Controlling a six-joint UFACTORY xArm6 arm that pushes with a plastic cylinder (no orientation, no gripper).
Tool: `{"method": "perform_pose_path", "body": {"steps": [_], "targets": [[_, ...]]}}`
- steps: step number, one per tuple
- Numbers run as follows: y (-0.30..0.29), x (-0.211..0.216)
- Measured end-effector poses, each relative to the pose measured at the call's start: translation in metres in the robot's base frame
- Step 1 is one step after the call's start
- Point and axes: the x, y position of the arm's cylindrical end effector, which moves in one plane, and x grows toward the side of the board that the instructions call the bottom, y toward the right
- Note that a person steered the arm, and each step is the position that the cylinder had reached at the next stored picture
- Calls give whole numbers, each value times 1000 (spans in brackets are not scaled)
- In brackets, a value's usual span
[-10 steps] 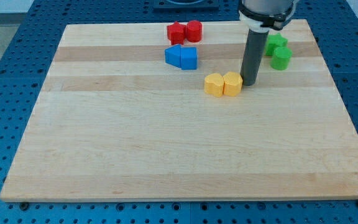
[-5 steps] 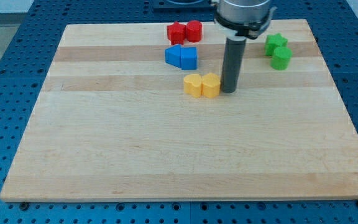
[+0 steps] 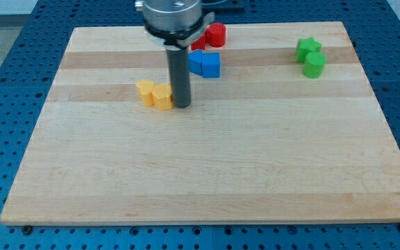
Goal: Slide the yellow blocks to the left
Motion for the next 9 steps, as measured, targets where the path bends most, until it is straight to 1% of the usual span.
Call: {"method": "perform_pose_path", "body": {"steps": [3,5,6,7,9], "targets": [[-87,14],[-123,14],[-127,23],[-102,29],[-58,8]]}}
